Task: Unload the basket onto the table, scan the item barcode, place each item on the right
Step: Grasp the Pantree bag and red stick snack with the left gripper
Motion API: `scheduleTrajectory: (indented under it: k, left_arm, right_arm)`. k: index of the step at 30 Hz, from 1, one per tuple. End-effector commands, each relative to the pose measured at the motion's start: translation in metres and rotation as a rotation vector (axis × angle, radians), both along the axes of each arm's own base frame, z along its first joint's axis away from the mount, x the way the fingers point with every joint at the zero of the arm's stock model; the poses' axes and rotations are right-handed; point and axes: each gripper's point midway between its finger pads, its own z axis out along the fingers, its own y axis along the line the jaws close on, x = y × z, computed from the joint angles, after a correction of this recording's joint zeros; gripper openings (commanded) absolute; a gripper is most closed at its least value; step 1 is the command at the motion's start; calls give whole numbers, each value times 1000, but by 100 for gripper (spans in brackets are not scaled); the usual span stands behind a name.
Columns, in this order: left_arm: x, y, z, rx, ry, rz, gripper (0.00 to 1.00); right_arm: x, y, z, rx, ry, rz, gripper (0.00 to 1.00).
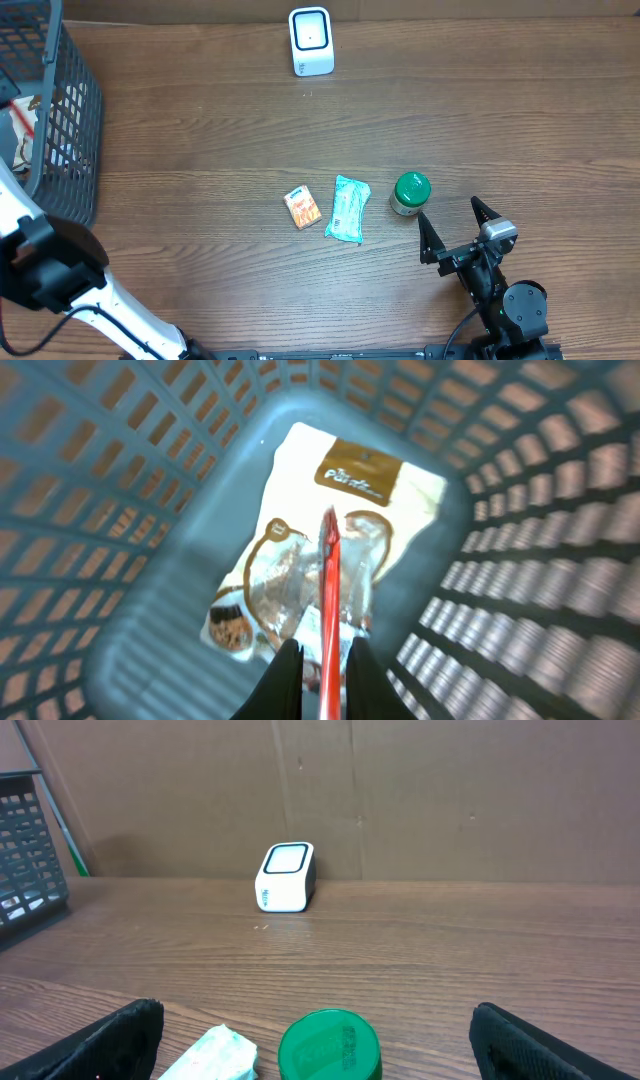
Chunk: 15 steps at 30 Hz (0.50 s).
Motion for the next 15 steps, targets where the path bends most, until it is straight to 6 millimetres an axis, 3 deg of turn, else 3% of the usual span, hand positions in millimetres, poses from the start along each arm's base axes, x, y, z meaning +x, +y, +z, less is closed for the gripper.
scheduleTrajectory:
  k: [1, 7, 9, 11, 13, 15]
  left_arm:
    - [6, 19, -25, 0, 23, 3, 7]
    - [20, 29, -79, -41, 76, -3, 6]
    - [23, 31, -95, -54, 92, -3, 10]
    - [26, 31, -107, -74, 98, -10, 36]
    - [30, 27, -118, -107, 95, -27, 67]
    - [34, 23, -130, -138, 98, -41, 84]
  right_arm:
    - [0, -1, -2, 5, -3, -2, 100]
    - [0, -1, -2, 5, -3, -2, 100]
    - [0, 0, -2, 5, -3, -2, 100]
    - [0, -1, -2, 5, -3, -2, 100]
    - [0, -1, -2, 5, -3, -2, 100]
    - [0, -1, -2, 5, -3, -2, 100]
